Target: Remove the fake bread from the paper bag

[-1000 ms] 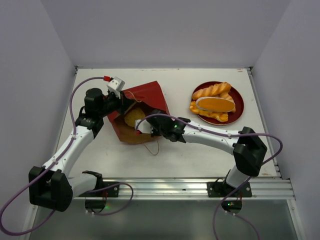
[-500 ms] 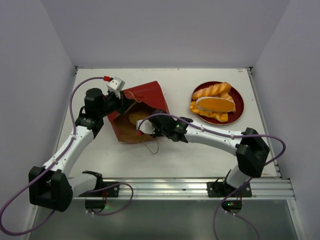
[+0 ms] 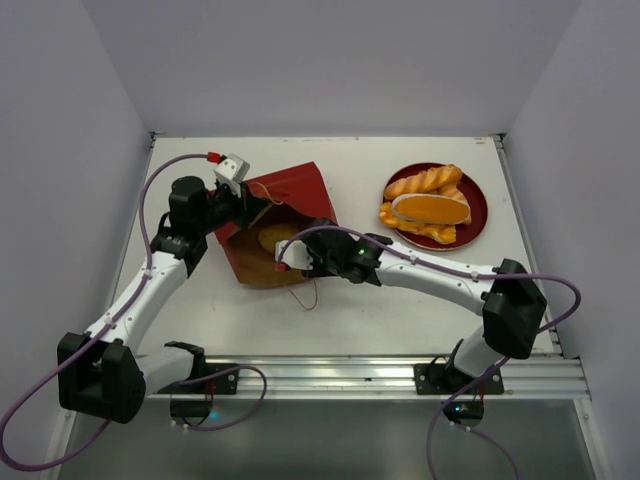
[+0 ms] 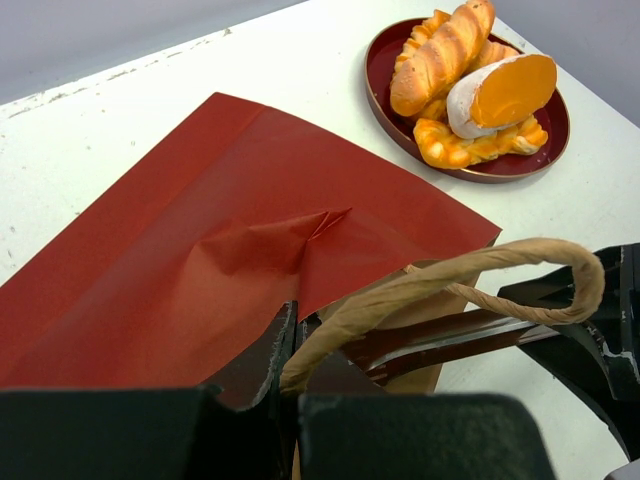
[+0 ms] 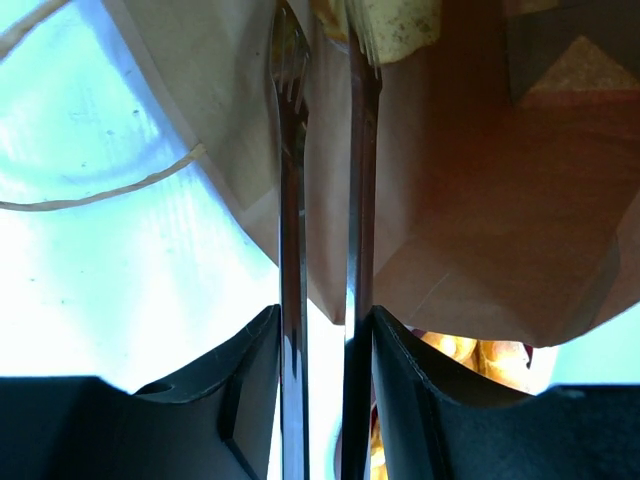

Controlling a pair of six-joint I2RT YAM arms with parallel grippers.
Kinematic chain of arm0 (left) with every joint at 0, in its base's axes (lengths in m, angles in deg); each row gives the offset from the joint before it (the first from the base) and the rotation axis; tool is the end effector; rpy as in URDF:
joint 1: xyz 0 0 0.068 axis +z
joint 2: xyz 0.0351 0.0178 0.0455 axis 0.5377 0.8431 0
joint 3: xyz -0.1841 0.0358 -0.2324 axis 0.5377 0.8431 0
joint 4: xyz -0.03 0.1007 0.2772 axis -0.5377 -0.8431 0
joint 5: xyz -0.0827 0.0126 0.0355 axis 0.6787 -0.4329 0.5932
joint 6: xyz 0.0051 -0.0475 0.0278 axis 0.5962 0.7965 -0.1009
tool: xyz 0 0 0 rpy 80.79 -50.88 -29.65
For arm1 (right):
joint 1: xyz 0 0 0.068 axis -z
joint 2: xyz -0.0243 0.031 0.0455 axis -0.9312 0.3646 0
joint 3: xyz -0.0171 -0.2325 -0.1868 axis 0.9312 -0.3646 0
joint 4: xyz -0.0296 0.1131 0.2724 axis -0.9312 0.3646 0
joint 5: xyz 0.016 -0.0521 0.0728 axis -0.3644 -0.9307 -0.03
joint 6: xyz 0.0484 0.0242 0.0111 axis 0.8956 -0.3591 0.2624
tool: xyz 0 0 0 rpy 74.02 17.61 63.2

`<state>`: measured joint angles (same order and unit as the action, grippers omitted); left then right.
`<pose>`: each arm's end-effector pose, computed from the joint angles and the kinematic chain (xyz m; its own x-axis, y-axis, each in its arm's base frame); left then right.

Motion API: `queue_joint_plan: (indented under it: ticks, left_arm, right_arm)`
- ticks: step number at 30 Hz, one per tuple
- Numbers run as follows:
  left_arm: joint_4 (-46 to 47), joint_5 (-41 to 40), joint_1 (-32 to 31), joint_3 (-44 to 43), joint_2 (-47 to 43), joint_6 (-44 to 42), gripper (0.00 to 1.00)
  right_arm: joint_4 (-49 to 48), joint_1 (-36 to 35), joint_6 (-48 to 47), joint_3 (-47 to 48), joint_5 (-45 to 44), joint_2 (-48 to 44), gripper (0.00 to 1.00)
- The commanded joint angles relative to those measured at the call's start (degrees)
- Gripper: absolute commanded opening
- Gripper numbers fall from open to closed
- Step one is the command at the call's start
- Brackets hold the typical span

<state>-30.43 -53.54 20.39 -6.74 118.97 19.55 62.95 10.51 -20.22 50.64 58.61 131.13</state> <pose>0.2800 -0.0790 0.3175 -0.3280 -0.0059 -0.9447 0.6162 0.7566 -0.2186 0.2087 0.3157 0.2694 0.1518 -0.9312 -0.3313 -0.8207 0.0681 -0.5673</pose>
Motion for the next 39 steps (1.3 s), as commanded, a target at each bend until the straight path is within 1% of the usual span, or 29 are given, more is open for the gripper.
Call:
queue_joint_plan:
  ticks: [1, 8, 18, 29, 33, 34, 35, 37, 38, 39]
  left_arm:
    - [0.5, -0.4, -0.3, 0.3, -0.7, -0.9, 0.0]
    - [0.5, -0.4, -0.3, 0.3, -0.8, -1.0, 0.0]
    - [0.5, -0.4, -0.3, 0.3, -0.9, -1.0, 0.0]
    - [0.4, -0.3, -0.3, 0.3, -1.3, -0.9, 0.0]
    - [0.5, -0.3, -0.3, 0.3, -1.3, -0.9, 0.0]
    - [0.5, -0.2, -0.3, 0.3, -1.3, -0.9, 0.0]
    - [0.5, -0.3, -0.3, 0.3, -1.3, -0.9, 0.0]
    - [0.5, -0.3, -0.3, 0.3, -1.3, -0.9, 0.0]
    - [0.4, -0.3, -0.3, 0.3, -1.4, -0.9, 0.0]
    - [0.5, -0.3, -0.3, 0.3, -1.4, -0.9, 0.0]
  right_arm:
    - [0.9, 0.0, 1.7, 2.6, 1.5, -1.0, 0.43]
    - [0.9, 0.0, 2.0, 4.0, 1.1, 1.2, 0.44]
    - [0.7, 0.0, 2.3, 6.6, -1.8, 4.8, 0.44]
    - [0.7, 0.0, 2.5, 6.7, -5.4, 6.9, 0.4]
    - [0.9, 0.1, 2.9, 6.7, -5.5, 6.8, 0.31]
    - [0.9, 0.0, 2.9, 6.8, -5.4, 6.7, 0.29]
    - [1.3, 0.1, 2.9, 6.7, -5.1, 6.7, 0.23]
    - [1.6, 0.1, 3.1, 6.6, -5.1, 6.3, 0.19]
    - [1.7, 0.1, 3.2, 6.5, -5.0, 6.1, 0.15]
    - [1.7, 0.2, 3.3, 6.4, -5.0, 5.9, 0.13]
